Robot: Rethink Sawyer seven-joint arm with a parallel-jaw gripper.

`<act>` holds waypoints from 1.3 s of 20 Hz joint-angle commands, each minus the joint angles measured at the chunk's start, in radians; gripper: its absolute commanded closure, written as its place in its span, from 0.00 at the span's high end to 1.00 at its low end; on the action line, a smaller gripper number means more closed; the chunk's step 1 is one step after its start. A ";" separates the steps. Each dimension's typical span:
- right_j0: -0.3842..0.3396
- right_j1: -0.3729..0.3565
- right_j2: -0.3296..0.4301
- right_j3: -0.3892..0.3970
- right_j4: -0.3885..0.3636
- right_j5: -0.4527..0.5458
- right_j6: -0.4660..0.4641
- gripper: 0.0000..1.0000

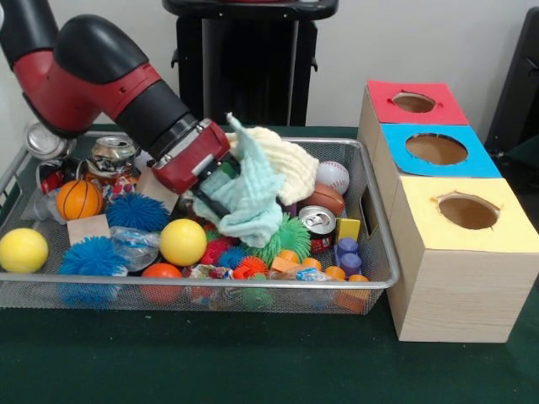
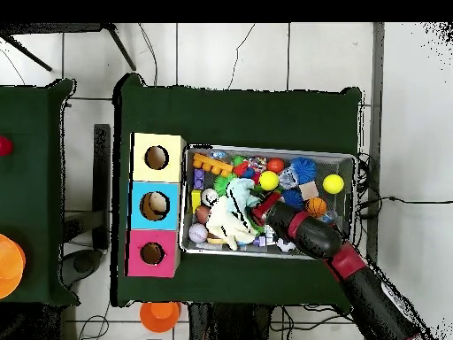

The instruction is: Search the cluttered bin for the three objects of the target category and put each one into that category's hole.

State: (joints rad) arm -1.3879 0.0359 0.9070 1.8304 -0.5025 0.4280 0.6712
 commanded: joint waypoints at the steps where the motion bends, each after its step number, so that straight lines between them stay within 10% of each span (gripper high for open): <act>1: 0.013 0.172 -0.017 0.073 -0.085 0.022 -0.077 1.00; 15: 0.415 -0.240 -0.308 0.026 -0.353 -0.188 0.202 1.00; 26: 0.529 -0.330 -0.456 0.017 -0.308 -0.305 0.183 1.00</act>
State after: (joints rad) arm -0.9126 -0.2869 0.7058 1.9102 -0.7054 0.0967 0.6714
